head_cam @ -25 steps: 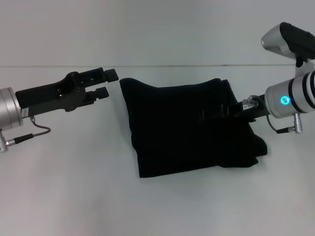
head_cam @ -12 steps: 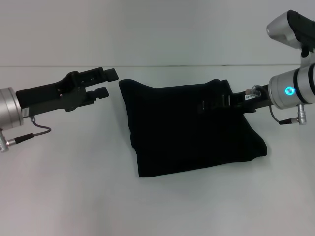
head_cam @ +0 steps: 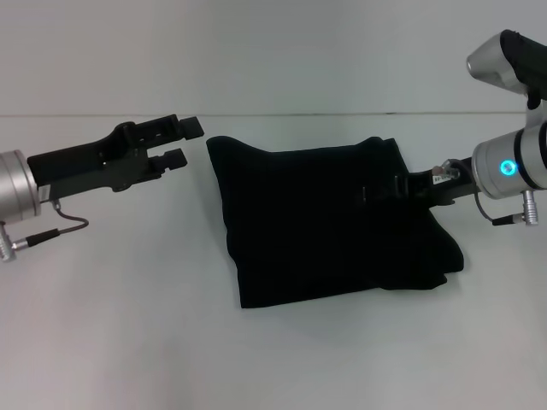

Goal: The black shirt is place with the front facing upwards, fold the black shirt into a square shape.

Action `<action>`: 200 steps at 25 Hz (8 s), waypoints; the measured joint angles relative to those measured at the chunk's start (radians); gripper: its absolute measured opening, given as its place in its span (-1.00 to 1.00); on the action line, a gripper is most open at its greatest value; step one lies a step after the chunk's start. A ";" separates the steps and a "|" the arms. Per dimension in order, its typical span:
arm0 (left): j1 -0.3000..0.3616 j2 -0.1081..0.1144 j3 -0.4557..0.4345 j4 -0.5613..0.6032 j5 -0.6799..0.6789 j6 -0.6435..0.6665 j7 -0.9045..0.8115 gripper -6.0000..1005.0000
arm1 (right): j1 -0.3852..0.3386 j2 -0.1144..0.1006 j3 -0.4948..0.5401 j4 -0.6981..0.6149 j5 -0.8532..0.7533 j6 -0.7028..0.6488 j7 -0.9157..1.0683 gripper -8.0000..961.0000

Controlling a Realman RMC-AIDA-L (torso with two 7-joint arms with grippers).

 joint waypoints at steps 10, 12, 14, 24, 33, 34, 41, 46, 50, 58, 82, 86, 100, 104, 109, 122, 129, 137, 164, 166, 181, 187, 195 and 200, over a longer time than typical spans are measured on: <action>-0.003 0.000 0.000 -0.016 -0.008 -0.007 0.000 0.51 | 0.007 0.008 -0.019 0.007 -0.007 0.002 0.029 0.63; -0.003 0.000 0.000 -0.016 -0.013 -0.007 0.000 0.51 | 0.003 0.004 -0.030 0.004 -0.007 0.003 0.042 0.56; -0.003 0.000 0.000 -0.016 -0.013 -0.007 0.000 0.51 | -0.001 0.001 -0.035 -0.002 -0.007 0.004 0.046 0.49; -0.002 0.000 0.000 -0.019 -0.018 -0.011 -0.001 0.51 | -0.006 0.000 -0.079 0.004 -0.009 0.042 0.047 0.25; 0.002 0.000 0.000 -0.026 -0.026 -0.016 0.000 0.50 | 0.000 0.019 -0.082 0.007 -0.003 0.056 0.046 0.26; 0.002 0.000 0.000 -0.026 -0.026 -0.016 0.000 0.50 | 0.001 0.022 -0.082 0.007 -0.003 0.057 0.046 0.26; 0.001 0.003 -0.008 -0.026 -0.026 -0.016 0.002 0.50 | -0.001 0.022 -0.077 0.008 0.000 0.060 0.055 0.25; 0.001 0.003 -0.011 -0.026 -0.026 -0.016 0.002 0.50 | -0.005 0.016 -0.068 -0.003 0.002 0.059 0.069 0.17; 0.002 0.003 -0.013 -0.026 -0.026 -0.016 0.002 0.50 | 0.000 0.015 -0.065 -0.005 0.002 0.058 0.069 -0.12; 0.002 0.004 -0.022 -0.026 -0.027 -0.016 0.001 0.50 | 0.008 0.016 -0.068 -0.007 0.002 0.065 0.069 -0.60; 0.007 0.005 -0.039 -0.025 -0.040 -0.006 -0.001 0.50 | 0.004 -0.008 -0.084 -0.095 -0.076 0.041 0.113 -0.81; 0.007 0.005 -0.040 -0.025 -0.040 -0.006 -0.001 0.50 | 0.000 -0.009 -0.109 -0.064 -0.097 0.068 0.117 -0.81; 0.010 0.000 -0.040 -0.026 -0.040 -0.001 0.001 0.50 | -0.010 -0.069 -0.094 -0.058 -0.219 0.133 0.245 -0.34; 0.011 0.001 -0.046 -0.026 -0.042 0.007 -0.001 0.50 | -0.030 -0.102 -0.025 -0.104 -0.139 0.068 0.211 -0.21; 0.011 0.001 -0.048 -0.026 -0.042 0.011 -0.002 0.50 | -0.073 -0.104 0.026 -0.162 0.092 -0.050 0.084 -0.18; 0.013 0.003 -0.049 -0.026 -0.039 0.015 -0.002 0.50 | -0.030 -0.076 -0.043 -0.015 -0.028 0.162 0.139 -0.15; 0.021 0.020 -0.050 -0.013 0.092 0.170 -0.032 0.50 | -0.132 -0.126 0.091 -0.218 0.177 -0.130 0.060 -0.13; 0.067 -0.025 0.015 -0.023 0.207 0.245 -0.124 0.48 | -0.181 -0.210 0.179 -0.235 0.295 -0.304 0.070 0.17; -0.019 -0.057 0.140 -0.300 0.219 -0.190 -0.123 -0.17 | -0.175 -0.206 0.209 -0.231 0.303 -0.340 0.065 0.59; -0.024 -0.057 0.142 -0.303 0.219 -0.198 -0.123 -0.16 | -0.176 -0.206 0.210 -0.231 0.303 -0.341 0.066 0.59; -0.065 -0.062 0.148 -0.344 0.220 -0.267 -0.127 -0.16 | -0.185 -0.207 0.237 -0.230 0.303 -0.346 0.061 0.59; -0.062 -0.065 0.149 -0.341 0.211 -0.276 -0.127 -0.28 | -0.188 -0.209 0.239 -0.230 0.303 -0.346 0.059 0.59; -0.060 -0.065 0.151 -0.336 0.212 -0.265 -0.122 -0.71 | -0.188 -0.210 0.243 -0.230 0.303 -0.345 0.059 0.59; -0.014 -0.062 0.146 -0.291 0.213 -0.208 -0.107 -0.95 | -0.192 -0.210 0.243 -0.230 0.303 -0.345 0.059 0.59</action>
